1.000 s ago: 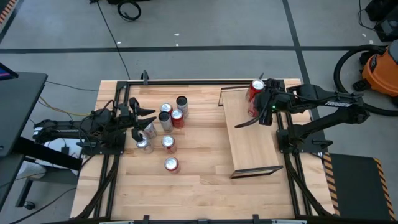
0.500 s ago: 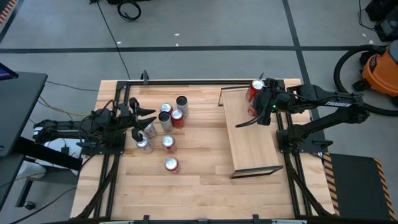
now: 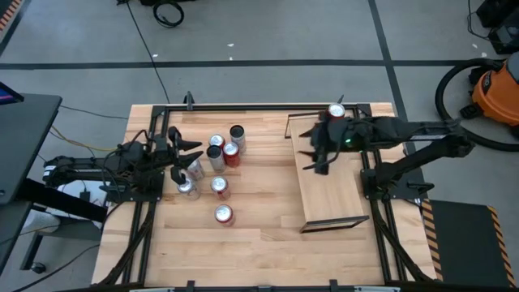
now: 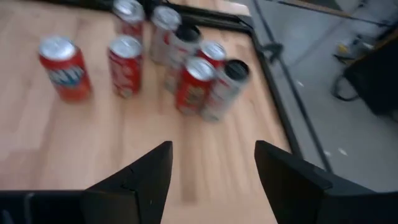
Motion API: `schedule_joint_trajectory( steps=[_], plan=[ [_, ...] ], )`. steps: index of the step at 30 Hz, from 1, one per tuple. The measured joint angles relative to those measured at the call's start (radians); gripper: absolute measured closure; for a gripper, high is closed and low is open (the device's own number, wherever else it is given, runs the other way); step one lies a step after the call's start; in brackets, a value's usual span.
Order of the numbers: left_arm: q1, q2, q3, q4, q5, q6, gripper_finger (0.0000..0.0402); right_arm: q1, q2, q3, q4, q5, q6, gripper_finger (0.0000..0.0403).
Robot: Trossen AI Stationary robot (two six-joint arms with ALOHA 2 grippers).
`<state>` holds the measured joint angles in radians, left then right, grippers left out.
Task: Place canned beverage on shelf
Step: Put the bottom red soda can on the shelf
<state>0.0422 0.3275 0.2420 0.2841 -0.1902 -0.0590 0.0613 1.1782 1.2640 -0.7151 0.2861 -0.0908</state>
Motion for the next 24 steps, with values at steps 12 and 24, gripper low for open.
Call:
schedule_joint_trajectory(
  steps=[12, 24],
  plan=[
    [0.000, 0.000, 0.000, 0.012, 0.000, 0.028, 0.0246, 0.042, 0.317, 0.007, 0.307, -0.022, 0.023, 0.0165],
    [0.000, 0.000, 0.000, 0.011, 0.000, -0.001, 0.0246, 0.039, 0.471, 0.104, 0.366, -0.021, -0.030, 0.0157]
  ],
)
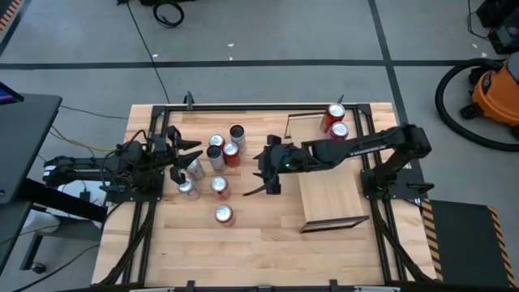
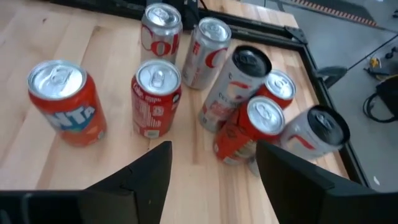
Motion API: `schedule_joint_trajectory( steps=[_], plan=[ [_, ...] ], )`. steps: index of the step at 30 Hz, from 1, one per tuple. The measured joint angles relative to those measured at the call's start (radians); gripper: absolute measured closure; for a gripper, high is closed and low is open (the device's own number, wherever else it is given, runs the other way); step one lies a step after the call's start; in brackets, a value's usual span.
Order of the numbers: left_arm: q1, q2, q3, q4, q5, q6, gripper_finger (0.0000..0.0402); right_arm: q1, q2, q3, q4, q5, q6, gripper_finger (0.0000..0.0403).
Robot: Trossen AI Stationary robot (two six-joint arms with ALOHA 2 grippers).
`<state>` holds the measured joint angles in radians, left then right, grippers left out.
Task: Place canned beverage on shelf
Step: Put the bottom red soda can on the shelf
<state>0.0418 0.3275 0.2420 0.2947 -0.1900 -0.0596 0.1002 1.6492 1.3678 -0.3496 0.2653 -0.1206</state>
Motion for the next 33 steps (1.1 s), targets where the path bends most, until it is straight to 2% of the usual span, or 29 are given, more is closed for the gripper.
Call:
schedule_joint_trajectory(
  steps=[6, 13, 17, 24, 29, 33],
  plan=[
    [0.000, 0.000, 0.001, -0.028, 0.000, -0.011, 0.0246, -0.006, 0.063, 0.000, 0.090, -0.039, -0.010, 0.0128],
    [0.000, 0.069, 0.129, -0.300, -0.044, -0.059, 0.0246, 0.012, 0.146, 0.001, 0.130, -0.066, 0.015, 0.0092],
    [0.000, 0.135, 0.138, -0.302, -0.044, -0.060, 0.0246, 0.047, 0.155, 0.001, 0.202, -0.160, 0.044, 0.0085],
    [0.000, 0.214, 0.139, -0.213, -0.040, -0.052, 0.0246, 0.117, 0.212, 0.002, 0.346, -0.181, 0.055, 0.0084],
    [-0.001, 0.216, 0.144, -0.213, -0.017, -0.057, 0.0246, 0.152, 0.291, 0.096, 0.327, -0.181, 0.068, 0.0084],
    [-0.025, 0.216, 0.172, -0.228, -0.016, -0.059, 0.0246, 0.170, 0.364, 0.189, 0.319, -0.170, 0.007, 0.0083]
  ],
)
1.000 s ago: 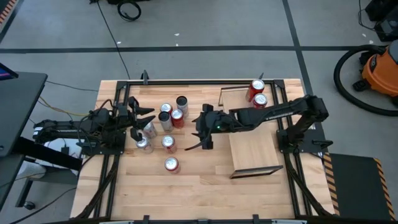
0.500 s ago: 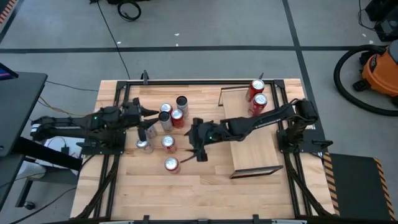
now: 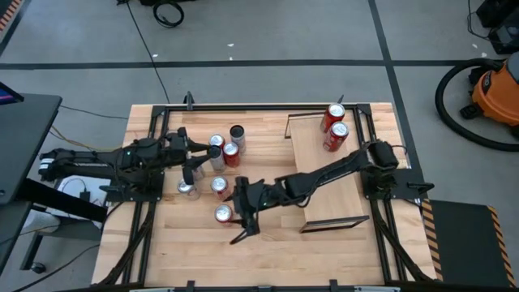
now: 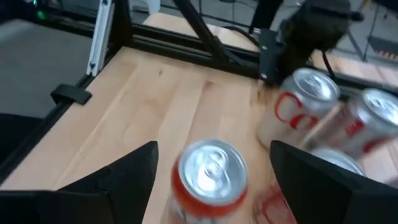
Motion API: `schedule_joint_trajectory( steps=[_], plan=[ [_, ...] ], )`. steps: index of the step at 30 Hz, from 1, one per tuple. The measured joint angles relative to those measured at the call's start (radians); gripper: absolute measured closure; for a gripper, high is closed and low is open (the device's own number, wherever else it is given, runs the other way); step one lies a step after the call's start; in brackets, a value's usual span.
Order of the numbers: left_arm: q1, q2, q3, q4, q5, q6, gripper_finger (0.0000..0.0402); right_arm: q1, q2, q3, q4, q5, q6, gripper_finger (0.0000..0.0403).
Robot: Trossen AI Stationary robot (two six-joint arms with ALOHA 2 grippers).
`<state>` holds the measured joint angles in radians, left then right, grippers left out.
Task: Place canned beverage on shelf
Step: Put the bottom red soda can on the shelf
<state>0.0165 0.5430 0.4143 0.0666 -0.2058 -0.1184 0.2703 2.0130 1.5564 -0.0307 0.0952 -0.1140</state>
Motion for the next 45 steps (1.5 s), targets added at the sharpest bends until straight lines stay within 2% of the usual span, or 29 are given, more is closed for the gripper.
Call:
schedule_joint_trajectory(
  steps=[6, 14, 45],
  plan=[
    [-0.050, 0.000, 0.005, -0.005, 0.002, 0.001, 0.0246, -0.002, 0.085, 0.096, -0.004, -0.011, -0.042, 0.0055],
    [-0.056, 0.000, 0.005, -0.005, -0.008, 0.007, 0.0246, -0.011, 0.147, 0.131, -0.010, -0.011, -0.043, 0.0005],
    [-0.055, 0.000, 0.005, -0.004, -0.029, 0.024, 0.0246, -0.039, 0.116, 0.128, -0.037, -0.071, -0.014, 0.0012]
  ],
)
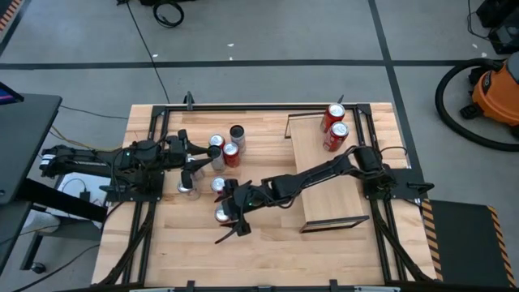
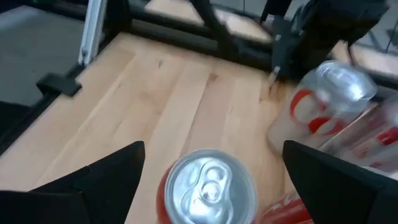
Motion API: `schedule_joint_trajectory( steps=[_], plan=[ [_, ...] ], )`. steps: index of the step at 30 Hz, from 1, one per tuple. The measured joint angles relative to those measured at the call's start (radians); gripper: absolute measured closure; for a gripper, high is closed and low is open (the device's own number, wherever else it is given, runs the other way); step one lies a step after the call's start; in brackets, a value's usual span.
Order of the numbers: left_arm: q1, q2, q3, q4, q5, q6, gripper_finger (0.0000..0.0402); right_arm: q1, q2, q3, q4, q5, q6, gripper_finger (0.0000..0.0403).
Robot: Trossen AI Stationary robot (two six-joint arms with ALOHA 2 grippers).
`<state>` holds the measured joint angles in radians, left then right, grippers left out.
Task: Place canned beverage on shelf
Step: Put the bottom red soda can on the shelf
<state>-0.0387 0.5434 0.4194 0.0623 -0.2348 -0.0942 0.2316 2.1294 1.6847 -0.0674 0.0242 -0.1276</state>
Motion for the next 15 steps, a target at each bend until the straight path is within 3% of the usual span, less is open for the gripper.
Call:
schedule_joint_trajectory(
  steps=[7, 15],
  plan=[
    [0.000, 0.000, 0.000, 0.002, -0.056, -0.041, 0.0246, -0.014, -0.093, 0.000, -0.068, 0.012, -0.090, 0.0014],
    [0.000, 0.036, 0.000, 0.011, -0.225, -0.277, 0.0246, -0.056, -0.247, 0.001, -0.273, -0.070, -0.113, 0.0038]
  ],
)
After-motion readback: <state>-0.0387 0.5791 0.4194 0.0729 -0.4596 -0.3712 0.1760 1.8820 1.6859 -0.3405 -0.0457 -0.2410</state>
